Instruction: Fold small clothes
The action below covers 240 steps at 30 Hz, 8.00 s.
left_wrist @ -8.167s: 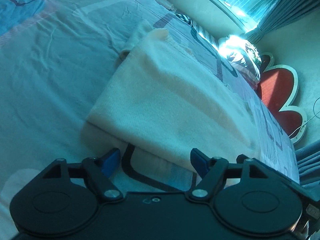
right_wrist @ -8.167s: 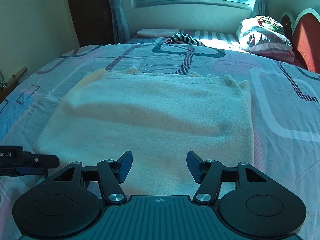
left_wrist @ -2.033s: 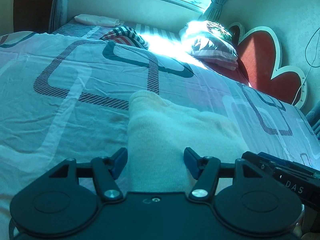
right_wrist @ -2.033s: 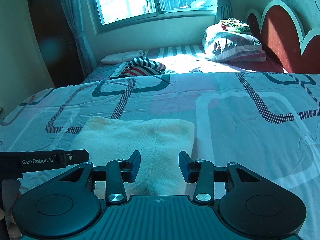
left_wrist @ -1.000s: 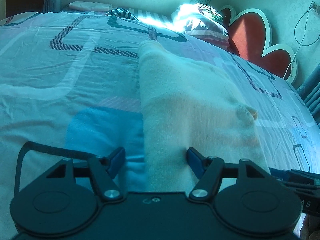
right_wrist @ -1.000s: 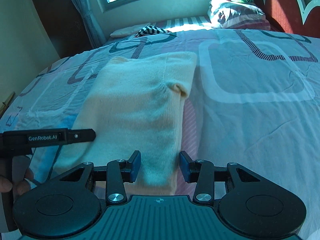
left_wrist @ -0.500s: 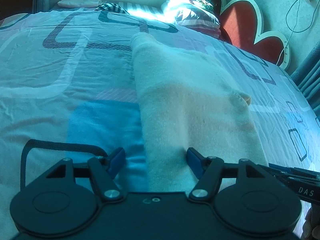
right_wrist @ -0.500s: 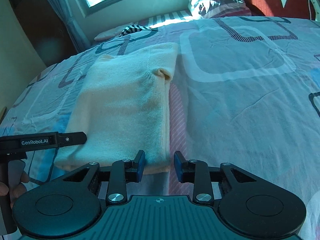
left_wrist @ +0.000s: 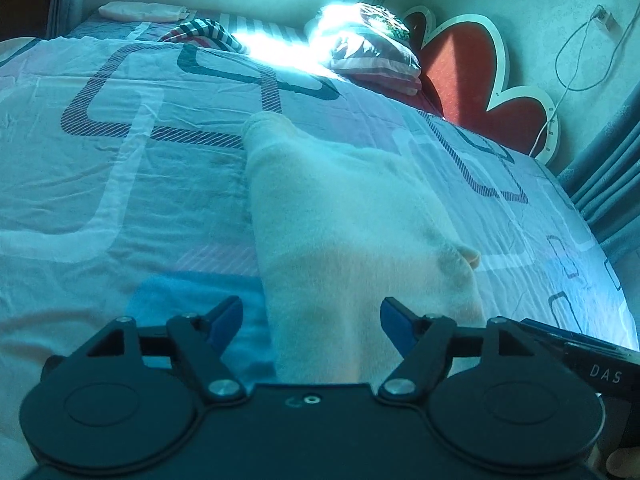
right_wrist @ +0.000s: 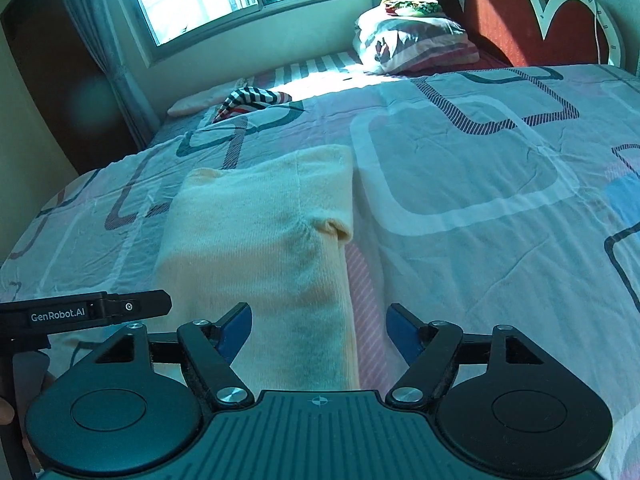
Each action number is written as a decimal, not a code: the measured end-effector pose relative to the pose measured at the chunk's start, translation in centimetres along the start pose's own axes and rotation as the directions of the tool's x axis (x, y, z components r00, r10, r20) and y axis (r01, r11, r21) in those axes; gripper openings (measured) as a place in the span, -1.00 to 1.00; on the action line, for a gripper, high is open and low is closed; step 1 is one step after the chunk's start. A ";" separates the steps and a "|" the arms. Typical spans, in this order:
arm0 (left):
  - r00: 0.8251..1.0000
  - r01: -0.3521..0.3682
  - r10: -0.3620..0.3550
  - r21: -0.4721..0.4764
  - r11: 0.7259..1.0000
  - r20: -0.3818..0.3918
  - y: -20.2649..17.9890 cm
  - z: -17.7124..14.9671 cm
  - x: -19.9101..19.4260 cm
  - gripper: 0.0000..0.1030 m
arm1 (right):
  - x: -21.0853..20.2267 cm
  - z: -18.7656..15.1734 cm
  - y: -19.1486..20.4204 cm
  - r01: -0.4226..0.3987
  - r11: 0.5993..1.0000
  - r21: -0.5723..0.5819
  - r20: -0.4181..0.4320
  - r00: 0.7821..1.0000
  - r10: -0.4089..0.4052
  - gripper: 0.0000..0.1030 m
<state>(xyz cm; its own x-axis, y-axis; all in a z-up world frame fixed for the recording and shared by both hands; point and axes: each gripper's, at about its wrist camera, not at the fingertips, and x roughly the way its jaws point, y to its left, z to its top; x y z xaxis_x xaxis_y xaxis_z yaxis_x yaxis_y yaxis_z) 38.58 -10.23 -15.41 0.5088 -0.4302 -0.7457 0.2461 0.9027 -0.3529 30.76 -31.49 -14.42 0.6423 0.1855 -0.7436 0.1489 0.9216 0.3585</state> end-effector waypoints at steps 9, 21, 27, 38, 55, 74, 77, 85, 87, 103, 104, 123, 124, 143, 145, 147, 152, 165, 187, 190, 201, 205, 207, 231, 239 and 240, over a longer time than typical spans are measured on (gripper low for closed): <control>0.999 0.025 -0.029 -0.117 0.993 -0.031 1.3 2.4 3.6 0.45 | 6.1 4.5 -3.4 -0.097 0.988 0.122 -0.027 0.995 0.101 0.56; 0.995 0.086 -0.091 -0.112 0.990 -0.036 1.2 2.3 5.5 0.43 | 9.9 4.6 -3.7 -0.224 0.969 0.107 -0.084 0.969 0.233 0.32; 0.996 0.075 -0.079 -0.109 0.991 -0.031 0.7 2.1 5.4 0.10 | 10.5 4.6 -3.7 -0.248 0.962 0.115 -0.094 0.961 0.259 0.06; 0.999 0.050 -0.051 -0.070 0.996 -0.012 -0.4 2.3 4.7 -0.21 | 9.5 5.0 -2.6 -0.244 0.963 0.111 -0.091 0.963 0.254 -0.29; 0.998 0.048 -0.047 -0.021 0.999 0.050 0.1 3.4 -0.7 -0.25 | 6.1 6.1 2.3 -0.340 0.937 0.076 -0.026 0.939 0.343 -0.32; 0.995 0.001 0.002 -0.034 0.999 0.104 17.9 5.5 -9.5 -0.25 | 10.7 3.1 23.7 -0.380 0.925 -0.002 -0.018 0.925 0.380 -0.32; 0.994 -0.019 0.022 -0.031 0.999 0.104 20.9 5.7 -9.6 -0.25 | 12.7 2.3 26.5 -0.379 0.925 -0.010 -0.030 0.925 0.378 -0.32; 0.998 0.003 0.003 -0.109 0.994 0.058 28.6 4.7 -7.8 0.05 | 17.6 0.3 28.9 -0.303 0.953 0.001 -0.068 0.951 0.302 -0.32; 0.998 0.005 0.002 -0.097 0.995 0.065 29.1 4.4 -7.9 0.26 | 18.0 0.1 28.3 -0.285 0.959 0.010 -0.081 0.955 0.284 -0.31; 0.993 0.029 0.014 -0.364 0.931 0.115 32.1 6.7 -6.2 0.25 | 19.5 3.7 28.8 -0.199 0.980 0.006 0.015 0.980 0.199 -0.36; 0.992 0.017 0.026 -0.348 0.937 0.119 31.9 6.7 -6.1 0.25 | 19.7 3.7 29.2 -0.174 0.984 -0.043 0.027 0.984 0.175 -0.36; 0.992 -0.106 0.112 -0.102 0.989 0.057 27.4 -1.0 -11.5 0.27 | 11.1 -5.9 27.0 -0.114 0.992 -0.062 -0.062 0.992 0.110 -0.33; 0.991 -0.116 0.121 -0.083 0.990 0.063 27.2 -1.4 -11.6 0.28 | 11.3 -6.7 26.9 -0.091 0.993 -0.073 -0.072 0.994 0.086 -0.33; 0.977 -0.213 0.213 -0.034 0.977 0.002 24.9 -1.3 -11.3 0.63 | 10.0 -8.9 27.8 0.004 0.997 -0.072 -0.073 0.997 -0.009 -0.30; 0.972 -0.234 0.234 -0.040 0.971 -0.012 24.8 -1.2 -11.2 0.70 | 10.0 -8.8 27.9 0.009 0.996 -0.084 -0.076 0.997 -0.015 -0.25; 0.965 -0.262 0.261 -0.046 0.964 -0.025 24.5 -1.1 -11.1 0.74 | 10.0 -8.8 28.0 0.019 0.996 -0.092 -0.077 0.997 -0.026 -0.13; 0.939 -0.342 0.339 -0.068 0.937 -0.055 23.7 -1.2 -11.3 0.80 | 10.0 -8.3 27.5 0.030 0.996 -0.087 -0.114 0.993 -0.039 0.30; 0.904 -0.425 0.427 -0.082 0.901 0.002 21.5 -3.2 -14.6 0.75 | 6.8 -9.2 26.9 0.021 0.991 -0.134 -0.085 0.996 -0.032 0.61; 0.861 -0.470 0.478 -0.083 0.879 0.175 10.7 -12.0 -32.2 0.79 | -16.6 -13.5 26.2 -0.153 0.961 -0.231 0.017 0.987 0.161 0.99; 0.856 -0.469 0.475 -0.083 0.880 0.204 9.0 -13.6 -34.6 0.79 | -20.0 -14.8 26.4 -0.138 0.946 -0.293 0.067 0.984 0.164 0.99; 0.855 -0.450 0.453 -0.074 0.890 0.253 4.9 -17.3 -39.4 0.79 | -27.0 -18.4 27.2 0.003 0.931 -0.364 0.279 0.955 0.105 0.99; 0.849 -0.456 0.456 -0.068 0.888 0.267 4.3 -18.1 -40.2 0.79 | -26.9 -18.7 26.6 0.010 0.945 -0.328 0.279 0.956 0.087 0.99; 0.843 -0.461 0.460 -0.067 0.885 0.278 4.0 -18.5 -40.7 0.79 | -26.9 -18.8 26.6 0.006 0.950 -0.313 0.280 0.956 0.086 0.99; 0.817 -0.488 0.479 -0.058 0.871 0.322 2.9 -19.1 -42.1 0.79 | -26.9 -18.9 25.9 0.011 0.953 -0.302 0.283 0.956 0.078 0.99; 0.815 -0.491 0.482 -0.057 0.869 0.320 3.0 -19.0 -42.1 0.79 | -27.0 -18.9 25.9 0.003 0.952 -0.305 0.278 0.957 0.086 0.99; 0.815 -0.492 0.482 -0.056 0.869 0.320 3.0 -19.0 -42.1 0.79 | -27.0 -18.9 25.9 0.000 0.952 -0.305 0.276 0.957 0.088 0.99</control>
<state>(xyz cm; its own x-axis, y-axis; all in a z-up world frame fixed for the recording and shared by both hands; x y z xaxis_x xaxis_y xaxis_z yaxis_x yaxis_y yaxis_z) 2.21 10.66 4.24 0.7978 0.0832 -0.5971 -0.0828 0.9962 0.0281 3.09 -6.19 4.25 0.8355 0.1646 -0.5243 -0.0875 0.9818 0.1687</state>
